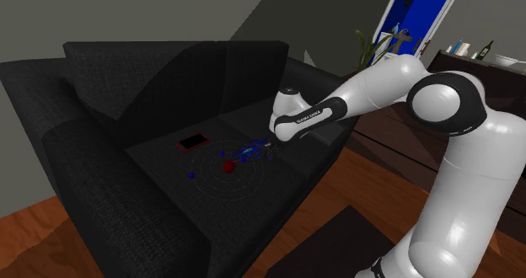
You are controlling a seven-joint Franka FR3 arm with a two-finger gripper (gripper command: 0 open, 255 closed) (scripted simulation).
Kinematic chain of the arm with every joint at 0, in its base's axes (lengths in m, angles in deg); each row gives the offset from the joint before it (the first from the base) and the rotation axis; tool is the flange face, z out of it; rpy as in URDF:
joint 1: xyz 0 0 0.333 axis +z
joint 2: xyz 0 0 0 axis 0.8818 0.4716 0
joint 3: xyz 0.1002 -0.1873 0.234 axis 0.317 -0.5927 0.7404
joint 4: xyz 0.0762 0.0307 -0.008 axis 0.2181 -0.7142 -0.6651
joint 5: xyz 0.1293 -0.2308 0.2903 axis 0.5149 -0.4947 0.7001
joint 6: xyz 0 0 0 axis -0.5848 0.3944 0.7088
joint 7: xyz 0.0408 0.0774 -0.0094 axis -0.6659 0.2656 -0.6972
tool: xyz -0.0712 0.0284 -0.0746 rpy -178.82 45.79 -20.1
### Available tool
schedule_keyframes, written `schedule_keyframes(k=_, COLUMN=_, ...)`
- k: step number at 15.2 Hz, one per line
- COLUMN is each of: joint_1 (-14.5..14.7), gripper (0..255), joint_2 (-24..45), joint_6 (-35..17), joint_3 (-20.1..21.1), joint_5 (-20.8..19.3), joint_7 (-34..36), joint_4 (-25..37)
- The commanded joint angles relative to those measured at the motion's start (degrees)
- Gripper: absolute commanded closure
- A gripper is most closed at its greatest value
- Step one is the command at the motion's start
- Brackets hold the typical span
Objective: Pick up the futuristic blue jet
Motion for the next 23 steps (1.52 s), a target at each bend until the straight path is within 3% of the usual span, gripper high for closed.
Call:
schedule_keyframes(k=1, joint_1=0.1, gripper=0, joint_2=1.1, joint_6=-1.3, joint_3=-0.1, joint_5=-0.3, joint_7=0.4, joint_4=-0.1)
schedule_keyframes(k=5, joint_1=0.2, gripper=0, joint_2=2.7, joint_6=-2.9, joint_3=-0.3, joint_5=-0.7, joint_7=0.8, joint_4=-0.2)
schedule_keyframes(k=6, joint_1=0.2, gripper=255, joint_2=2.7, joint_6=-2.9, joint_3=-0.3, joint_5=-0.7, joint_7=0.8, joint_4=-0.2)
schedule_keyframes(k=15, joint_1=0.2, gripper=255, joint_2=2.7, joint_6=-2.9, joint_3=-0.3, joint_5=-0.7, joint_7=0.8, joint_4=-0.2)
schedule_keyframes(k=23, joint_1=0.0, gripper=255, joint_2=-1.9, joint_6=2.2, joint_3=0.2, joint_5=0.5, joint_7=-0.5, joint_4=0.4)
